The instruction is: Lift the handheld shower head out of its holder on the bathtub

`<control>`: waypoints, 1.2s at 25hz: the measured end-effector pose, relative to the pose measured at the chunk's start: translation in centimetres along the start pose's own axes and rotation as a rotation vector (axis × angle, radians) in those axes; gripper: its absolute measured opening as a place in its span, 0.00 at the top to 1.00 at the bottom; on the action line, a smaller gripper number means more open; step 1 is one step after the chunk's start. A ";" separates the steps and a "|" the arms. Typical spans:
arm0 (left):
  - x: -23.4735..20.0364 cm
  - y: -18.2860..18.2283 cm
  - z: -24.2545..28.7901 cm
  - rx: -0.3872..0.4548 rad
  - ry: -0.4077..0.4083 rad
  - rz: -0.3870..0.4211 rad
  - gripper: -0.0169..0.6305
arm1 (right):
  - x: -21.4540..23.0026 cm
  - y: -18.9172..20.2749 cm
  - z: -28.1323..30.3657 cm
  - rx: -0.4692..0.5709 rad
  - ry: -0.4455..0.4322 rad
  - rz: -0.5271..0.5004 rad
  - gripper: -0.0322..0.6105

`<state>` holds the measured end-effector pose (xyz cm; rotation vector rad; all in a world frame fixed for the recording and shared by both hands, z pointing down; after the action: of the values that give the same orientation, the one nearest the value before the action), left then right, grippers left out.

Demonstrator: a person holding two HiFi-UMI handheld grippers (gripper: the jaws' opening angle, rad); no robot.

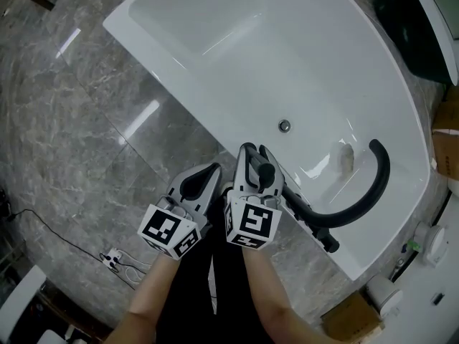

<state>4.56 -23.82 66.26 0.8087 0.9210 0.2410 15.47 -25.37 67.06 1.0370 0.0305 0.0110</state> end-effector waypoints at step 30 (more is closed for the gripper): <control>4.3 -1.3 -2.0 0.005 0.015 0.030 0.95 | -0.4 -4.6 -5.8 0.073 -0.034 -0.110 0.73</control>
<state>5.42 -21.48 62.04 0.8266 0.9242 0.2707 14.86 -22.69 60.19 1.1067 0.0578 -0.1081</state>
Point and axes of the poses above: the fingertips, and each gripper's own axes: z forward along the fingers, x to its right, y out of its underside, the point moved 4 cm from there along -z, backward along the fingers, and after that the axes turned 5 degrees about -z, right-handed, at the moved point
